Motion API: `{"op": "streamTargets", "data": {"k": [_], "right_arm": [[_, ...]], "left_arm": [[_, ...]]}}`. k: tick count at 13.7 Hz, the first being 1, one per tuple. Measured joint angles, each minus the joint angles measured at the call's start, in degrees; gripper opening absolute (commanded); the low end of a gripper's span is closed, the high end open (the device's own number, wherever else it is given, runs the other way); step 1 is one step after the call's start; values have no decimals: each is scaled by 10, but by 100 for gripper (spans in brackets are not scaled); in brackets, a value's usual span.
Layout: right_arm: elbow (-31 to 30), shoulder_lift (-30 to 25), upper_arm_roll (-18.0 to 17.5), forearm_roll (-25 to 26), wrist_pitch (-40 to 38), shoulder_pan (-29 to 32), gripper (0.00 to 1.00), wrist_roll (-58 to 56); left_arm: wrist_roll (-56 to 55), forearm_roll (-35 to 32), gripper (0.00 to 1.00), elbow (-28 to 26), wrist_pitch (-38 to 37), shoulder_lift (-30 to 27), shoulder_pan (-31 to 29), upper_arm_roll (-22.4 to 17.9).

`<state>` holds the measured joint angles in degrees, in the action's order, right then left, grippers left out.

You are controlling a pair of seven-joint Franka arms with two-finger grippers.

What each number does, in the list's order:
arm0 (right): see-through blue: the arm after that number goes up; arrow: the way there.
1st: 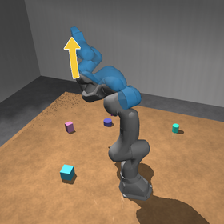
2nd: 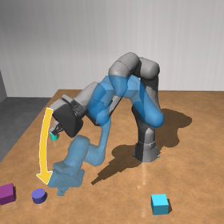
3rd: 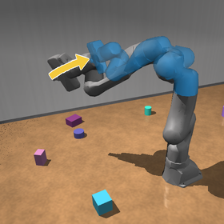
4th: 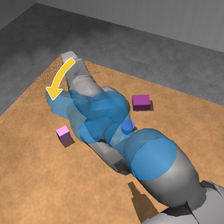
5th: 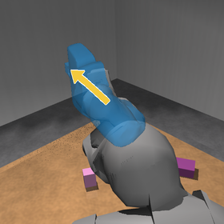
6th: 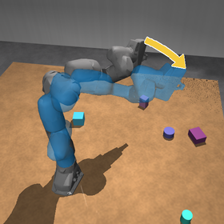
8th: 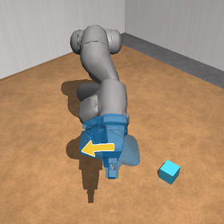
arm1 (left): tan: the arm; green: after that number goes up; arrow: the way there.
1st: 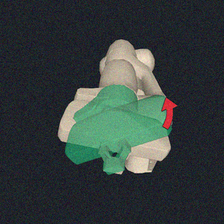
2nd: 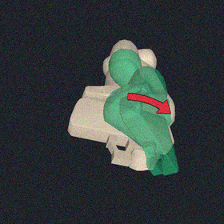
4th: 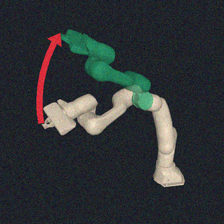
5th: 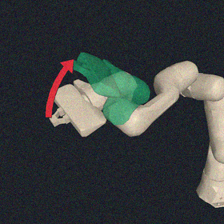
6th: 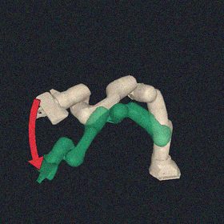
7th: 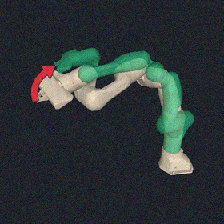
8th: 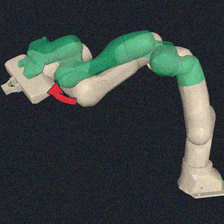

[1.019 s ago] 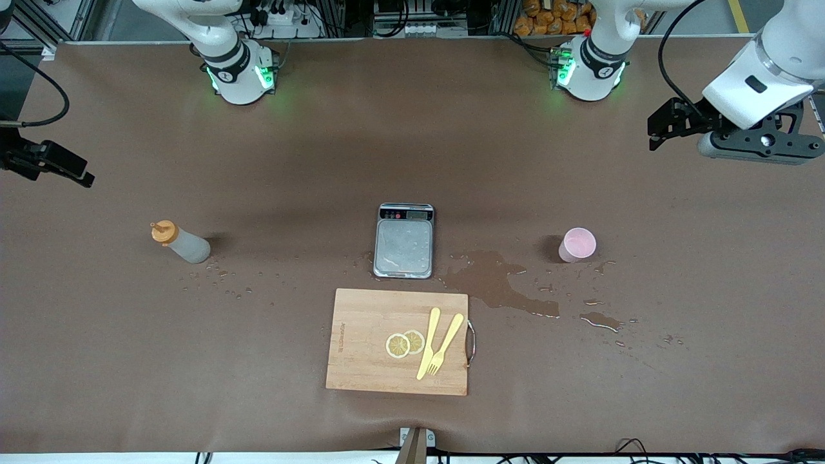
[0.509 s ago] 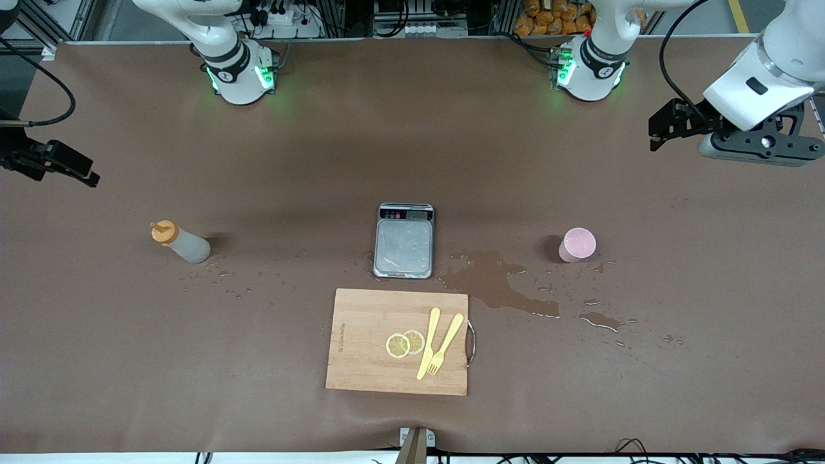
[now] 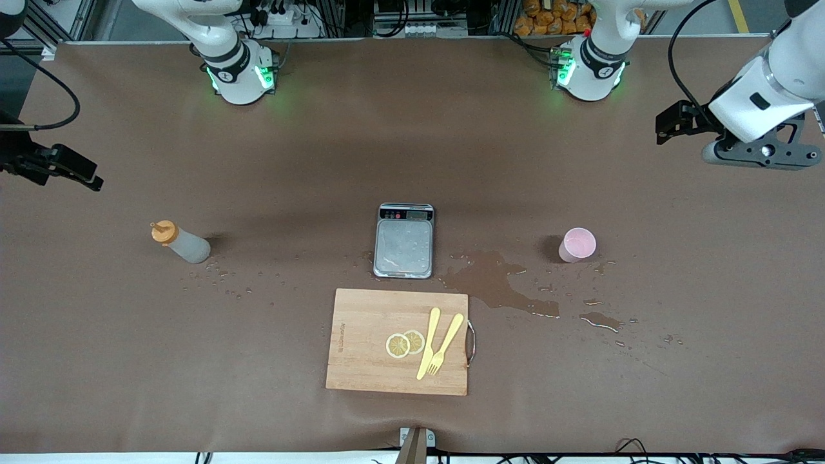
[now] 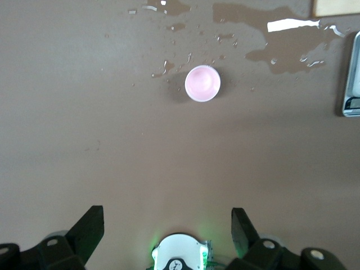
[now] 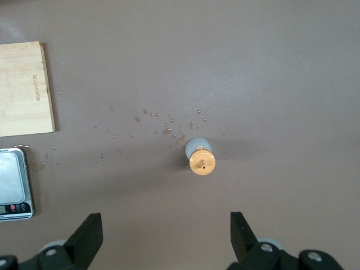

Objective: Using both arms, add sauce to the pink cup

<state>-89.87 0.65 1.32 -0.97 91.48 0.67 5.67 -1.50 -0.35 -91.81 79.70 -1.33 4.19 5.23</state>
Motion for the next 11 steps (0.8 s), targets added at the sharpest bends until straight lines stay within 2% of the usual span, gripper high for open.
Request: {"op": "streamTargets", "data": {"k": [5,8,11], "right_arm": [[-2,17,8,-9,1,12,100,7],[-7,36,10,-81,-5,72,100,7],[-9,62,13,-106,-13,120,100,6]], "left_arm": [[14,0,100,-43,0,3,-3,-1],[15,0,100,-66,16,3,-4,-1],[15,0,100,-99,52,4,-4,-1]]}}
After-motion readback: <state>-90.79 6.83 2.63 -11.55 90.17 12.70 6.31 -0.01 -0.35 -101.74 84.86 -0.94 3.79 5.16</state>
